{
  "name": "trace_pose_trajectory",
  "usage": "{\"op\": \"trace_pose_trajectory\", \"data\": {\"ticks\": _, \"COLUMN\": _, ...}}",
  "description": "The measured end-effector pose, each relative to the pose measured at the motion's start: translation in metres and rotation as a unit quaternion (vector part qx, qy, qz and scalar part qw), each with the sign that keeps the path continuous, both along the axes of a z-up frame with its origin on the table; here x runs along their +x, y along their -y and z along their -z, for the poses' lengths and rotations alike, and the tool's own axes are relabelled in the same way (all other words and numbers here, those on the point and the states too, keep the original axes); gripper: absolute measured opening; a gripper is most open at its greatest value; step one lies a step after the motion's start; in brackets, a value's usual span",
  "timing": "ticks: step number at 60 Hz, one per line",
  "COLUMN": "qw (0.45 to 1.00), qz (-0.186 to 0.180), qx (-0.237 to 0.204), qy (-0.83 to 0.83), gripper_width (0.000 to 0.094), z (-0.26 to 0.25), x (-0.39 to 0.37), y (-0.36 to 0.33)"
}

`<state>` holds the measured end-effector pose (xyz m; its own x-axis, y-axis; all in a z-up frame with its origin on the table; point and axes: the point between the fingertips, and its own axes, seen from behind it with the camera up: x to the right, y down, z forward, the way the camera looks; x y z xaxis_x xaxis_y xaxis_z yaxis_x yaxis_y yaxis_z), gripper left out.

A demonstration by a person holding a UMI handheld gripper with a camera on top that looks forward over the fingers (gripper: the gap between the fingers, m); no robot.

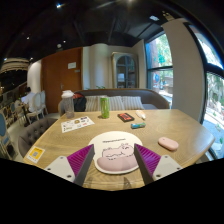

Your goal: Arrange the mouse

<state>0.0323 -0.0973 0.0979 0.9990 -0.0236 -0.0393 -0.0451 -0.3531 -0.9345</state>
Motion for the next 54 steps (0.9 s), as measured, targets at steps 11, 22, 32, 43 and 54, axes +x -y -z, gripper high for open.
{"op": "trace_pose_trajectory", "data": {"ticks": 11, "qw": 1.0, "qz": 0.009, "qx": 0.019, "qy": -0.015, "gripper_width": 0.0829, "z": -0.006, "x": 0.013, "y": 0.013}}
{"op": "trace_pose_trajectory", "data": {"ticks": 22, "qw": 0.999, "qz": 0.03, "qx": 0.024, "qy": -0.007, "gripper_width": 0.0829, "z": 0.001, "x": 0.045, "y": 0.018}}
{"op": "trace_pose_trajectory", "data": {"ticks": 32, "qw": 0.998, "qz": 0.066, "qx": 0.018, "qy": 0.008, "gripper_width": 0.0829, "z": 0.016, "x": 0.117, "y": 0.034}}
{"op": "trace_pose_trajectory", "data": {"ticks": 43, "qw": 0.995, "qz": 0.098, "qx": -0.001, "qy": 0.027, "gripper_width": 0.0826, "z": 0.043, "x": 0.188, "y": 0.027}}
{"op": "trace_pose_trajectory", "data": {"ticks": 54, "qw": 0.993, "qz": 0.103, "qx": -0.028, "qy": 0.055, "gripper_width": 0.0826, "z": 0.079, "x": 0.242, "y": -0.001}}
